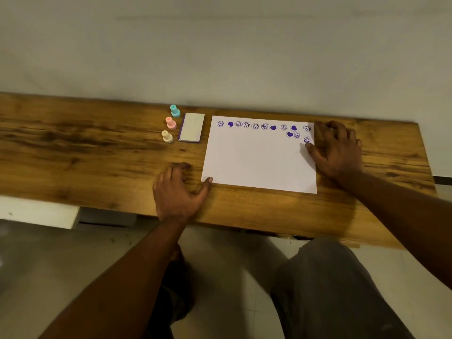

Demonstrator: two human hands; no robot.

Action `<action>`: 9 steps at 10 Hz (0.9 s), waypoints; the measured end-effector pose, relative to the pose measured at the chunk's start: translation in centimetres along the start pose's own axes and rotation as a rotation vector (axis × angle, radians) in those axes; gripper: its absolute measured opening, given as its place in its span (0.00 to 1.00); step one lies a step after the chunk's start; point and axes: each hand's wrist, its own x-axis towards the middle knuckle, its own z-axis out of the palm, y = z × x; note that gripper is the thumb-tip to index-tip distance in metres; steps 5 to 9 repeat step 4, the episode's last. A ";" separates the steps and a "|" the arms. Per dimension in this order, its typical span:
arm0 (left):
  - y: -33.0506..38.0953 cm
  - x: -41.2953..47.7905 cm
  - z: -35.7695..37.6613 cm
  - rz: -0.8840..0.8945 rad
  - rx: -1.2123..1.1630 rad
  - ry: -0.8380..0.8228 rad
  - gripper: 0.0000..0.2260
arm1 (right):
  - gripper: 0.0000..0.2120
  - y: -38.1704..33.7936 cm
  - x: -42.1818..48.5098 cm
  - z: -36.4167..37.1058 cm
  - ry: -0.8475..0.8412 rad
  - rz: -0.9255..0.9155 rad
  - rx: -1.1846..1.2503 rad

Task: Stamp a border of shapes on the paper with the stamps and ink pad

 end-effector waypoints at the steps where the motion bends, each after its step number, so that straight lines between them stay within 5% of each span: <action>1: 0.1 0.1 0.0 -0.044 -0.039 -0.012 0.30 | 0.36 0.0 0.3 0.4 0.009 0.035 0.026; 3: 1.0 0.9 -1.6 -0.133 -0.172 -0.071 0.32 | 0.41 -1.4 -0.2 -1.8 -0.049 0.100 0.087; 4: 1.8 1.6 -3.3 -0.186 -0.098 -0.227 0.30 | 0.44 -4.7 -0.3 -3.3 -0.074 0.392 0.211; 9: 1.8 1.6 -3.3 -0.186 -0.098 -0.227 0.30 | 0.44 -4.7 -0.3 -3.3 -0.074 0.392 0.211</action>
